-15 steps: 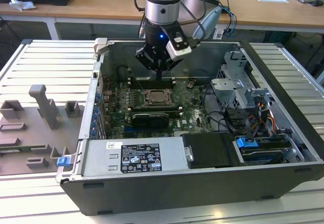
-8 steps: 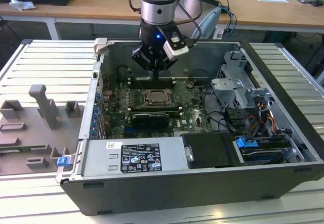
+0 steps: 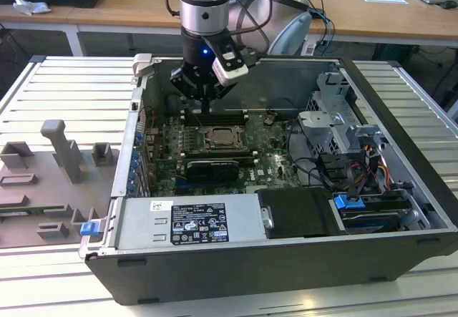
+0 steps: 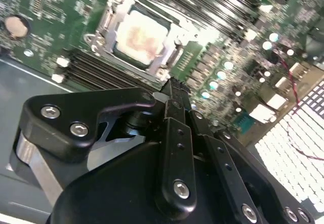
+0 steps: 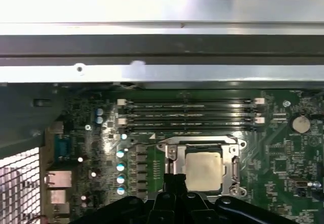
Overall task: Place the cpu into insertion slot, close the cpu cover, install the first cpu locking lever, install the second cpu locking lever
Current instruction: 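Install the first cpu locking lever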
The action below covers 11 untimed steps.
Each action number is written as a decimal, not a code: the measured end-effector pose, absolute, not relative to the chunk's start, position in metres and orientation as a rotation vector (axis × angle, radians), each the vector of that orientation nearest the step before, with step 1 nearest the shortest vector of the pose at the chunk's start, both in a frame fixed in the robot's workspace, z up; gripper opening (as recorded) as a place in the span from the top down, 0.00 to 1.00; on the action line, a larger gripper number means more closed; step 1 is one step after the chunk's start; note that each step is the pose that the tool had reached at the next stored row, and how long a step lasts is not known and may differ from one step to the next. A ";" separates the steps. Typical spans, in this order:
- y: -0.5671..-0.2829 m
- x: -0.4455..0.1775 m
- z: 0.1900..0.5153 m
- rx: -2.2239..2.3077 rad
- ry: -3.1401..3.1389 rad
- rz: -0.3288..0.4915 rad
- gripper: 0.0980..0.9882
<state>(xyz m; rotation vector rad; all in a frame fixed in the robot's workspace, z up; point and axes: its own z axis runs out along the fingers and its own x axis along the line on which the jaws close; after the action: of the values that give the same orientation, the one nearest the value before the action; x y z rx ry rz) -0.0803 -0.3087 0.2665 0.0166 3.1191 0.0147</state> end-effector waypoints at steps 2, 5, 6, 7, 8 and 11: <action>-0.309 -0.089 0.266 0.015 3.119 0.016 0.99; -0.309 -0.098 0.263 0.011 3.119 0.019 0.99; -0.309 -0.102 0.262 0.009 3.119 0.021 0.99; -0.309 -0.104 0.261 0.008 3.119 0.021 0.99; -0.309 -0.109 0.260 0.007 3.119 0.024 0.99; -0.309 -0.115 0.258 0.006 3.119 0.030 0.99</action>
<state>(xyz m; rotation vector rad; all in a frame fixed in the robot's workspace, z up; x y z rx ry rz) -0.1150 -0.3086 0.2584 0.0058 3.1190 0.0296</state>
